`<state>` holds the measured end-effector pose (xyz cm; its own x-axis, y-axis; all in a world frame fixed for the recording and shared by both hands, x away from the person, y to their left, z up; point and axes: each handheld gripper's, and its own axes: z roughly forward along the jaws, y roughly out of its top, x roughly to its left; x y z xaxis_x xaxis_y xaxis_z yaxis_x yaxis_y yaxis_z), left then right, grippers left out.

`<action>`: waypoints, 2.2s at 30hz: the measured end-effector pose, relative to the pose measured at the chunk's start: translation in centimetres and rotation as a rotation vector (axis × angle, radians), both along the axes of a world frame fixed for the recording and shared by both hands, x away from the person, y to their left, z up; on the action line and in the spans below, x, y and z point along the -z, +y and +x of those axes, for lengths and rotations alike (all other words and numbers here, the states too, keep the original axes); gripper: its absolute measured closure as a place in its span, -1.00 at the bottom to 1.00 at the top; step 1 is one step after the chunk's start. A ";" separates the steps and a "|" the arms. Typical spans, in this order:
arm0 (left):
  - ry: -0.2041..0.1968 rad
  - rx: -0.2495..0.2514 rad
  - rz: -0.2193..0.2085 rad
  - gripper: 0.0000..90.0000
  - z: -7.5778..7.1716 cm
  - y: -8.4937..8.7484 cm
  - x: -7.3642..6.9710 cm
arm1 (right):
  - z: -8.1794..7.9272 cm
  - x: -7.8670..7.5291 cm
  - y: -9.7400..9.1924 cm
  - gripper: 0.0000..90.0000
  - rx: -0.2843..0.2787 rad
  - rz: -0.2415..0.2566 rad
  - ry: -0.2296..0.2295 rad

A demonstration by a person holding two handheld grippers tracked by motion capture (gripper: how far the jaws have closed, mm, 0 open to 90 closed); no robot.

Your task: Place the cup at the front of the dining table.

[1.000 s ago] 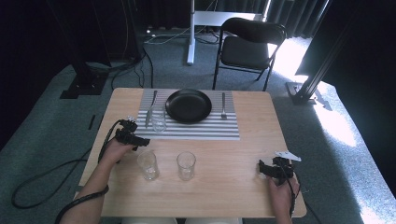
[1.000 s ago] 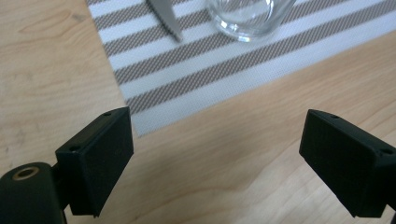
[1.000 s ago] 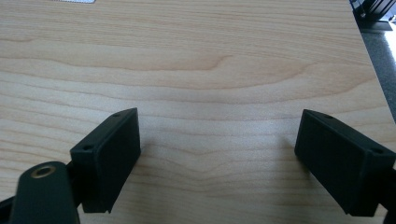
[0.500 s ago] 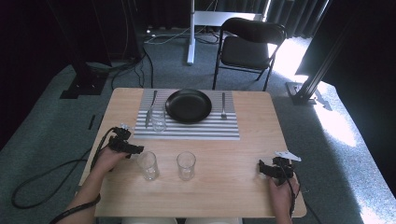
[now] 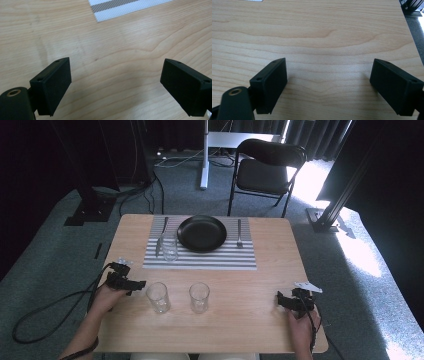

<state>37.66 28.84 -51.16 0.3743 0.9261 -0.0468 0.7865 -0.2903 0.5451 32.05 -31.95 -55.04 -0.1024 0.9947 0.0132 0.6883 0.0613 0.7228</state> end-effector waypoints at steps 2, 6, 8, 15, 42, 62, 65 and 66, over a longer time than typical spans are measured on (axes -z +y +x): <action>-0.003 -0.001 0.001 -0.77 -0.3 0.2 0.1 | 0.0 0.0 0.0 -0.69 0.000 0.000 0.000; 0.004 -0.007 -0.015 -0.77 -0.9 0.8 0.4 | 0.0 0.0 0.0 -0.69 0.000 0.000 0.000; 0.000 -0.014 -0.020 -0.77 -1.3 1.0 0.4 | 0.0 0.0 0.0 -0.70 0.000 0.000 0.000; -0.004 -0.019 -0.031 -0.77 -2.8 1.5 0.8 | 0.0 0.0 0.0 -0.69 0.000 0.000 0.000; -0.121 -0.166 -0.030 -0.77 -8.6 3.9 1.8 | 0.0 0.0 0.0 -0.70 0.001 0.002 0.000; -0.202 -0.284 0.047 -0.77 -11.1 3.3 2.6 | 0.0 0.0 0.0 -0.70 0.001 0.001 0.001; -0.223 -0.324 0.059 -0.77 -11.4 3.4 2.5 | 0.0 0.0 0.0 -0.70 0.001 0.001 0.001; -0.232 -0.333 0.059 -0.77 -11.5 3.5 2.5 | 0.0 0.0 0.0 -0.69 0.001 0.001 0.001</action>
